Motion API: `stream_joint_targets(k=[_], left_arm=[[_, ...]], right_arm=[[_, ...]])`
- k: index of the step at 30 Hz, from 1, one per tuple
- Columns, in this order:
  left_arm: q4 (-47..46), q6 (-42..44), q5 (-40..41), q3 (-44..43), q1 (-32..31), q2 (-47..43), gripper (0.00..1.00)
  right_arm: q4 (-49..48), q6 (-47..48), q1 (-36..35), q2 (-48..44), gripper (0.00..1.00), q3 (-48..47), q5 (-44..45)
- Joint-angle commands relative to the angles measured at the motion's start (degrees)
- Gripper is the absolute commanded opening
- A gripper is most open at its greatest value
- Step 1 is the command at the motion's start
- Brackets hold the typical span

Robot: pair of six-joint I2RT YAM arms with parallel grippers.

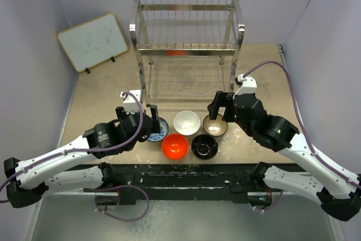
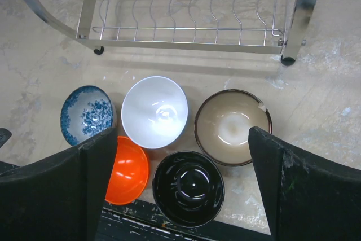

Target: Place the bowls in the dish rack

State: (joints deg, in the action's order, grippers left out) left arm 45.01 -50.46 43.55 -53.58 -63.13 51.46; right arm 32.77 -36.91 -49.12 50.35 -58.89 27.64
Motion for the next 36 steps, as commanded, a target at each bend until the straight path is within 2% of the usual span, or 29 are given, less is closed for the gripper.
stream_joint_targets(k=[1,11,19,24,30,32,36], left_arm=[[0.5,-0.9,2.7,-2.5,-0.2,-1.7,0.99],[-1.5,2.9,1.8,-1.2,-0.2,-6.0,0.99],[-17.5,18.2,-8.9,5.8,-0.2,-8.2,0.99],[-22.5,22.0,-13.7,4.5,-0.3,1.3,0.99],[-29.1,26.5,-14.7,2.2,-1.2,12.5,0.99],[-33.5,28.9,-16.6,2.8,-1.2,14.0,1.0],[-39.8,32.9,-20.4,3.3,-1.2,17.5,0.92]], right_arm=[[-0.7,0.6,-0.2,-0.4,0.99,-1.1,1.8],[-1.0,3.3,-0.1,-3.0,0.99,0.2,-0.5],[2.8,1.4,-0.1,-1.9,0.99,-1.3,3.8],[4.8,-0.5,0.0,-1.1,0.99,-1.3,6.9],[8.0,-1.7,1.5,-2.1,0.99,-2.9,11.9],[8.3,-1.1,3.5,-2.3,0.99,-3.5,11.2],[5.8,2.2,9.6,-2.9,0.99,-2.8,5.3]])
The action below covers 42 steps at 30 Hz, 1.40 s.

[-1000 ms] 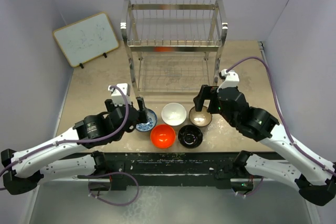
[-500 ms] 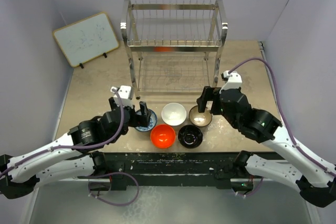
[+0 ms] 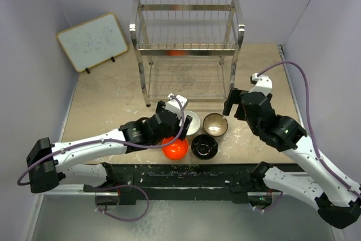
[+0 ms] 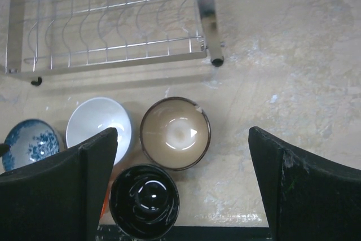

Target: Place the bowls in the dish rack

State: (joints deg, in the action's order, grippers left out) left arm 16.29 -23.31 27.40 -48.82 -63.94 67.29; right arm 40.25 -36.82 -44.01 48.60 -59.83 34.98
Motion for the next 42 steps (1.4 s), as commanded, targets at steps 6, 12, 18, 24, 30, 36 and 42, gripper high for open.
stream_joint_targets(k=[6,12,18,24,30,36,42], left_arm=[[-15.2,8.4,-8.2,-3.3,-0.4,8.1,0.8],[-16.9,8.4,-11.3,-5.3,-0.4,15.8,0.75],[-17.8,9.1,-11.3,-7.8,-0.4,21.6,0.71],[-20.0,9.3,-10.9,-8.3,-0.2,25.4,0.66],[-21.2,8.4,-9.4,-7.3,0.2,26.7,0.63],[-21.9,8.5,-10.2,-6.4,1.4,27.3,0.55],[-22.9,7.9,-10.5,-4.8,2.2,28.3,0.53]], right_arm=[[-3.4,2.7,6.9,-1.0,0.99,-0.7,-3.9],[-3.2,2.4,7.3,-0.9,0.99,-0.4,-3.3],[-2.9,2.5,7.6,-1.3,0.98,-0.3,-3.4],[-2.7,2.6,7.9,-2.0,0.97,-0.1,-3.7],[-2.6,2.8,8.0,-2.5,0.96,-0.2,-3.6],[-3.0,2.7,8.0,-2.5,0.96,0.1,-3.7],[-3.2,2.5,8.0,-2.5,0.96,0.5,-4.0]])
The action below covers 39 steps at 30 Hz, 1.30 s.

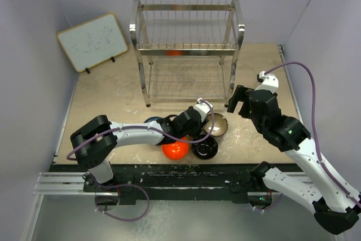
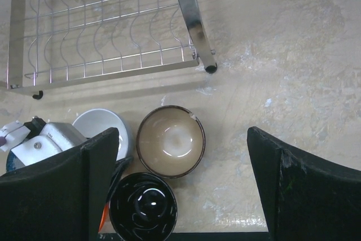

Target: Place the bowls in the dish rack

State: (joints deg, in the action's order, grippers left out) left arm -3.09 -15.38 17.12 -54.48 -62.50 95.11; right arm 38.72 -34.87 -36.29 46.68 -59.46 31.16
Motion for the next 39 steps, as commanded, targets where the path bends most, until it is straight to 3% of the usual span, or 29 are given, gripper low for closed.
stream_joint_targets(k=[1,12,24,30,31,36,39], left_arm=[[-3.8,-0.3,-0.3,1.4,0.9,0.5,0.53],[-4.4,-0.6,-1.1,2.6,1.2,1.9,0.5],[-5.0,-1.0,-0.7,3.0,1.2,4.0,0.33],[-5.4,-1.3,-0.2,3.1,1.3,5.8,0.39],[-5.6,-1.4,-0.2,3.3,1.2,5.9,0.37],[-4.3,-1.3,0.8,2.6,1.2,5.0,0.0],[-1.9,-0.9,1.4,1.5,1.2,2.5,0.0]], right_arm=[[-1.7,0.5,0.3,-0.6,0.95,0.2,-0.3],[-1.9,0.3,0.3,-0.7,0.95,0.4,-0.2],[-1.3,0.6,0.4,-1.1,0.94,-0.7,0.3],[-0.8,1.0,0.4,-0.9,0.93,-1.4,0.3],[-0.8,1.0,0.4,-1.0,0.93,-1.4,0.3],[-0.5,0.8,0.3,-1.2,0.93,-1.9,0.7],[-0.3,0.9,0.3,-0.9,0.93,-2.8,0.8]])
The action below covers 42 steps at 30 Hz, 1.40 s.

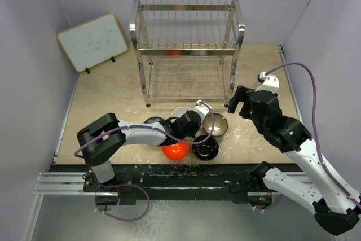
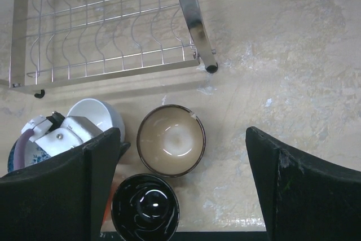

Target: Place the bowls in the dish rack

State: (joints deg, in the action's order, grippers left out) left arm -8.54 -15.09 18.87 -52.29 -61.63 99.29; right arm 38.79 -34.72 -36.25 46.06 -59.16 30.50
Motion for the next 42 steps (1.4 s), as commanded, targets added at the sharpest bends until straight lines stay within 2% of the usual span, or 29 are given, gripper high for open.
stream_joint_targets(k=[1,7,14,21,31,42], left_arm=[[4.6,-1.1,-0.1,-1.6,0.2,-2.8,0.0],[11.7,-2.4,-0.4,-7.2,-0.3,-12.5,0.0],[7.6,-5.1,-5.3,-9.6,0.3,-19.5,0.0],[-4.2,-12.2,-18.3,-7.8,9.1,-18.0,0.0],[-19.9,-20.1,-25.4,-6.1,15.3,-14.8,0.0],[-33.3,-28.2,-30.3,-3.8,18.5,-7.8,0.0]], right_arm=[[-0.3,0.8,0.3,-0.2,0.93,-3.4,1.5],[0.0,1.2,0.3,0.1,0.92,-5.4,2.0],[0.5,2.8,0.3,1.5,0.89,-9.7,1.7],[2.0,3.7,0.3,2.5,0.9,-14.1,1.5],[3.6,5.6,0.4,5.6,0.91,-22.0,0.5],[5.2,7.2,0.4,6.0,0.92,-26.3,0.0]])
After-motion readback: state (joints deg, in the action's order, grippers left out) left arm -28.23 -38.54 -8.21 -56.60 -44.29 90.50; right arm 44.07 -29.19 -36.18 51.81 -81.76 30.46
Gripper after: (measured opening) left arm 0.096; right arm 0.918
